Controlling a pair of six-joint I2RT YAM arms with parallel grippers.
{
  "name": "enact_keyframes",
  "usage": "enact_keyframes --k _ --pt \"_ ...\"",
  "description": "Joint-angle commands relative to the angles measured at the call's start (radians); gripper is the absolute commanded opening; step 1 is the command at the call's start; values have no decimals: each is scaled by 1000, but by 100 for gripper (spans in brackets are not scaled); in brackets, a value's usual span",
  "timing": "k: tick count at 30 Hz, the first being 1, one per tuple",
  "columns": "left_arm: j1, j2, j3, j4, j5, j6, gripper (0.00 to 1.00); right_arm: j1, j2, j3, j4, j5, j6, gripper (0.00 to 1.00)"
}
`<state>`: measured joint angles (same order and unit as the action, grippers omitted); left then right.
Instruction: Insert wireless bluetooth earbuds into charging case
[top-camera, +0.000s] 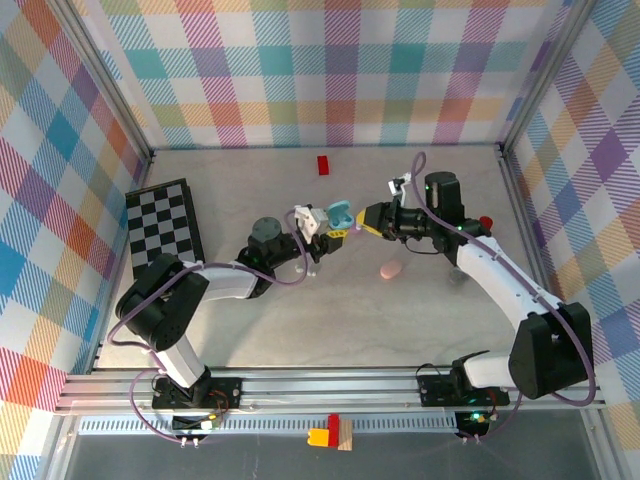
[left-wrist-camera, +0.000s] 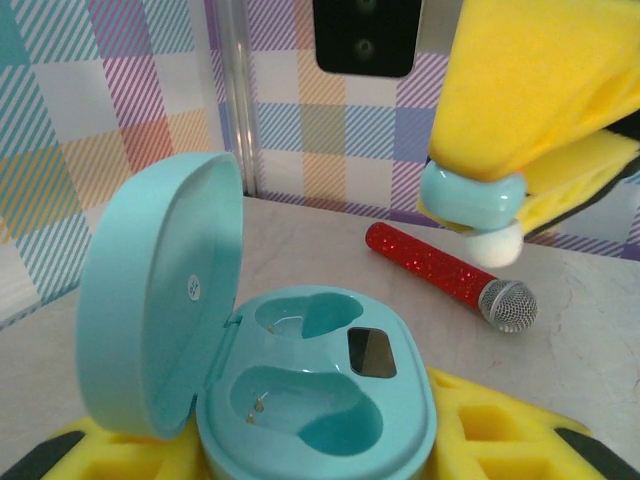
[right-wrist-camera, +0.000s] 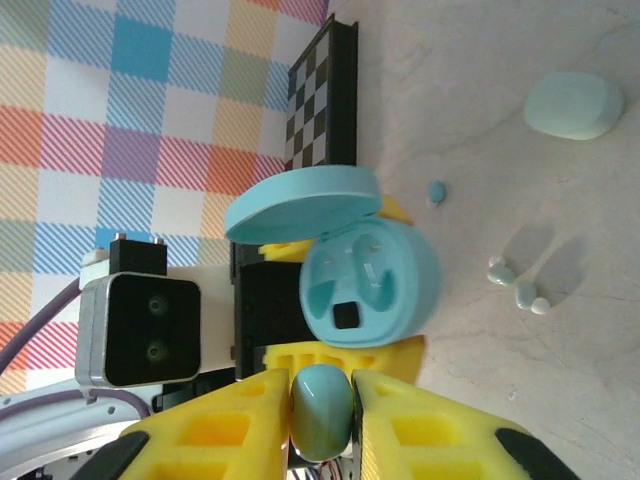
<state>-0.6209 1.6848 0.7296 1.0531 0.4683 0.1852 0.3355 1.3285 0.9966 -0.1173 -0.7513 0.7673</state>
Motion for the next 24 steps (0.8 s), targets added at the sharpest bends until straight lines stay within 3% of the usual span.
enact_keyframes --k 1,9,24 --pt "-25 7 38 46 -44 49 39 33 -5 60 -46 59 -77 22" --pt "-58 8 59 -30 -52 112 39 64 41 110 -51 74 -109 22" --pt "-76 -9 85 -66 -102 90 39 89 102 140 -92 116 -152 22"
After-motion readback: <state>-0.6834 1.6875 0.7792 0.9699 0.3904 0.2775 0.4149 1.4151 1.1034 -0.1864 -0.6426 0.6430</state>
